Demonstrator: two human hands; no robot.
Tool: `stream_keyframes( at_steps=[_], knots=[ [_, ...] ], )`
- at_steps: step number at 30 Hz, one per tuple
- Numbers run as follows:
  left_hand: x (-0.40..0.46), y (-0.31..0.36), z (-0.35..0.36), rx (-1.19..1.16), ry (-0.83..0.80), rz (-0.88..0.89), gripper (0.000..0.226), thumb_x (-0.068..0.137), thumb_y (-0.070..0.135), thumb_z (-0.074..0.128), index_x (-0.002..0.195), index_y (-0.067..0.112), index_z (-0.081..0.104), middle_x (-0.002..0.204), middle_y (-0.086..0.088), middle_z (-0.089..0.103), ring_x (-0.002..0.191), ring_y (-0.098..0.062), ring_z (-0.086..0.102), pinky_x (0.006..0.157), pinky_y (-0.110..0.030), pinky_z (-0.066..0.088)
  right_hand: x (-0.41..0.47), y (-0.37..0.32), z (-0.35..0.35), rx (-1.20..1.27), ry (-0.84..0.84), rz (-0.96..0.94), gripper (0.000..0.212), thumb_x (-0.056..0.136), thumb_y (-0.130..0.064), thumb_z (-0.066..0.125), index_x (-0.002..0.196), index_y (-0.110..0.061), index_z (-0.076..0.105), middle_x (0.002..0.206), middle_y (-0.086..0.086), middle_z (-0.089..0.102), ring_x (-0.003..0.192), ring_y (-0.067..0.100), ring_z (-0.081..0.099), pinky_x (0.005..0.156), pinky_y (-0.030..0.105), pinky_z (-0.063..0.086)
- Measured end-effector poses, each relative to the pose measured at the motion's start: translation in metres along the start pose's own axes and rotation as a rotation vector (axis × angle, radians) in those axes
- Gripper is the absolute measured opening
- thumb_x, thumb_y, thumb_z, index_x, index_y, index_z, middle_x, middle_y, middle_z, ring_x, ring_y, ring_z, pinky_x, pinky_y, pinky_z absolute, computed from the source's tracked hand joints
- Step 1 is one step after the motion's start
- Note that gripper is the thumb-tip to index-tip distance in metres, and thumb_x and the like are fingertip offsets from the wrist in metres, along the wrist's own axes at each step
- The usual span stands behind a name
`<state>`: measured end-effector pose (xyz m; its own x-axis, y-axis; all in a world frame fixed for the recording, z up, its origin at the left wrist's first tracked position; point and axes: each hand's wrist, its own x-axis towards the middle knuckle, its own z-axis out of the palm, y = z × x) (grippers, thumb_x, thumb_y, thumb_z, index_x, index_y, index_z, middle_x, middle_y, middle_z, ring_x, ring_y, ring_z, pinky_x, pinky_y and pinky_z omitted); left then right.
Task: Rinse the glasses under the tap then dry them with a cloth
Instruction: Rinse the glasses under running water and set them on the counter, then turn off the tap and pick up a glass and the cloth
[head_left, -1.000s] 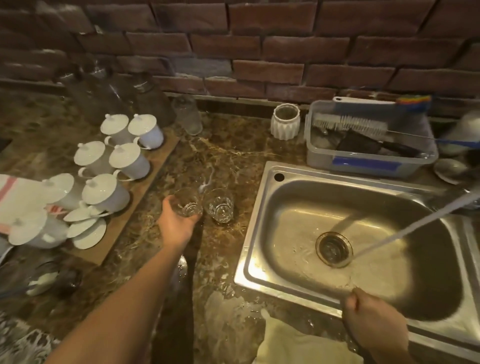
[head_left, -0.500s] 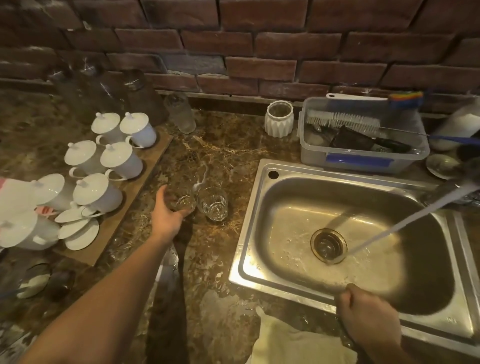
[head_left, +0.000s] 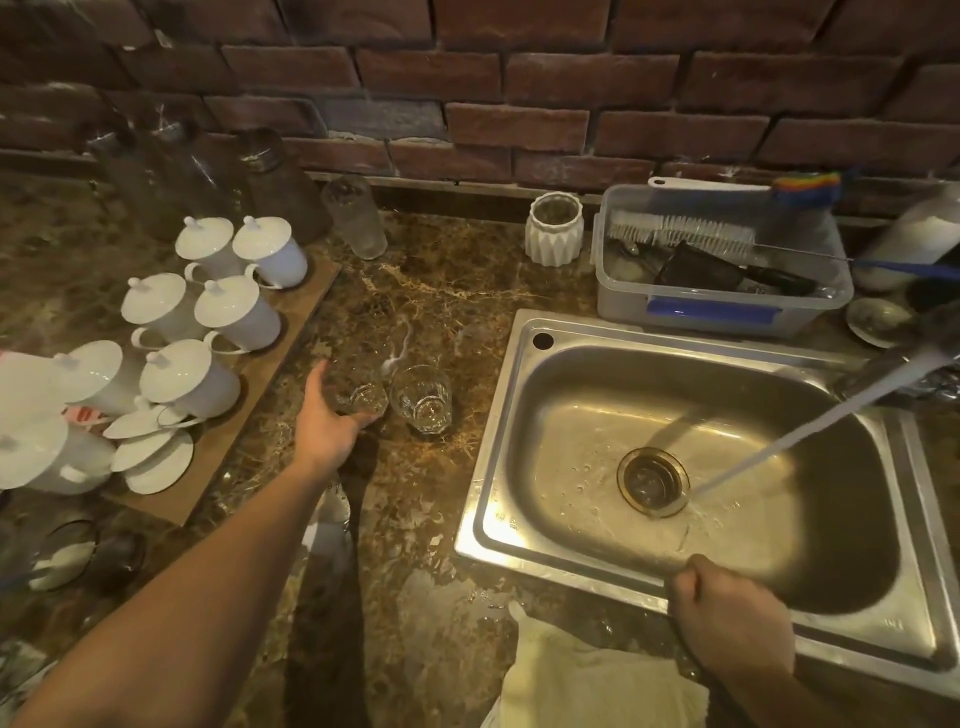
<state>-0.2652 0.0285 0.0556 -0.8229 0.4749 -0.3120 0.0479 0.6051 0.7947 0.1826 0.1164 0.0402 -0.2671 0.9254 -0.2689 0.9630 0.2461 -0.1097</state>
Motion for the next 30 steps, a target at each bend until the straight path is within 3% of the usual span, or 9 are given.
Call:
stream_keyframes(
  at_steps=[3,6,8,10,14,20,25,28,30],
  knots=[
    [-0.033,0.014,0.004,0.051,0.125,-0.012,0.106,0.086,0.010,0.082,0.163,0.021,0.011,0.165,-0.008,0.031,0.151,-0.028,0.031,0.124,-0.045,0.028,0.003,0.003,0.003,0.008,0.007,-0.028,0.027,0.099,-0.039,0.041,0.076,-0.029,0.050,0.064,-0.008,0.050,0.058,0.011,0.045,0.051,0.024,0.027],
    [-0.109,0.013,0.033,0.342,0.296,0.186,0.068,0.093,0.013,0.070,0.152,0.011,0.035,0.150,-0.012,0.042,0.140,-0.027,0.040,0.117,-0.043,0.038,0.005,0.010,0.016,0.066,0.010,-0.107,0.026,0.098,-0.035,0.047,0.073,-0.029,0.056,0.061,-0.009,0.052,0.055,0.010,0.046,0.051,0.023,0.028],
    [-0.163,0.001,0.075,0.449,0.078,0.485,0.042,0.092,0.016,0.068,0.133,0.012,0.055,0.131,-0.006,0.054,0.122,-0.018,0.047,0.107,-0.040,0.047,0.006,0.015,0.024,0.081,0.068,-0.134,0.028,0.096,-0.032,0.050,0.071,-0.026,0.061,0.058,-0.008,0.053,0.052,0.013,0.046,0.052,0.025,0.032],
    [-0.204,-0.006,0.124,0.540,-0.240,0.655,0.040,0.097,0.030,0.061,0.135,0.018,0.060,0.139,-0.005,0.054,0.130,-0.019,0.046,0.114,-0.041,0.042,0.007,0.018,0.025,0.084,0.090,-0.115,0.029,0.096,-0.037,0.046,0.073,-0.026,0.061,0.060,-0.008,0.053,0.054,0.014,0.046,0.053,0.026,0.034],
    [-0.243,0.000,0.195,0.800,-0.552,0.613,0.053,0.108,0.050,0.028,0.158,0.034,0.032,0.171,0.001,0.019,0.160,-0.021,0.005,0.126,-0.040,-0.004,0.009,0.017,0.018,0.115,-0.017,-0.070,0.032,0.096,-0.044,0.036,0.080,-0.027,0.058,0.073,-0.003,0.064,0.067,0.016,0.061,0.059,0.028,0.040],
    [-0.242,-0.025,0.216,1.115,-0.648,0.694,0.062,0.104,0.050,0.013,0.134,0.032,0.064,0.139,-0.006,0.065,0.135,-0.035,0.054,0.112,-0.055,0.017,0.012,0.027,0.008,0.263,-0.185,-0.062,0.029,0.098,-0.040,0.044,0.103,-0.023,0.067,0.106,0.001,0.071,0.097,0.022,0.066,0.084,0.031,0.049],
    [-0.237,-0.020,0.219,1.127,-0.692,0.676,0.070,0.097,0.052,-0.001,0.162,0.034,0.020,0.169,-0.002,0.022,0.157,-0.031,0.014,0.124,-0.057,-0.001,0.054,0.095,-0.045,0.658,0.000,0.176,0.023,0.095,-0.018,0.060,0.116,-0.016,0.068,0.120,0.005,0.067,0.112,0.023,0.064,0.096,0.030,0.046],
    [-0.228,-0.007,0.223,1.056,-0.738,0.569,0.084,0.086,0.056,-0.012,0.163,0.035,0.015,0.170,0.000,0.018,0.157,-0.030,0.010,0.125,-0.055,-0.003,0.117,0.147,-0.094,0.723,0.113,0.313,0.043,0.093,-0.015,0.061,0.136,-0.010,0.058,0.134,0.011,0.062,0.123,0.030,0.060,0.105,0.036,0.044],
    [-0.227,-0.008,0.226,1.040,-0.713,0.567,0.067,0.100,0.054,0.005,0.163,0.035,0.014,0.171,0.001,0.015,0.158,-0.030,0.007,0.125,-0.055,-0.005,0.151,0.163,-0.125,0.825,0.157,0.311,0.056,0.092,-0.016,0.065,0.146,-0.012,0.047,0.140,0.006,0.059,0.128,0.026,0.057,0.111,0.040,0.043]
  ],
)
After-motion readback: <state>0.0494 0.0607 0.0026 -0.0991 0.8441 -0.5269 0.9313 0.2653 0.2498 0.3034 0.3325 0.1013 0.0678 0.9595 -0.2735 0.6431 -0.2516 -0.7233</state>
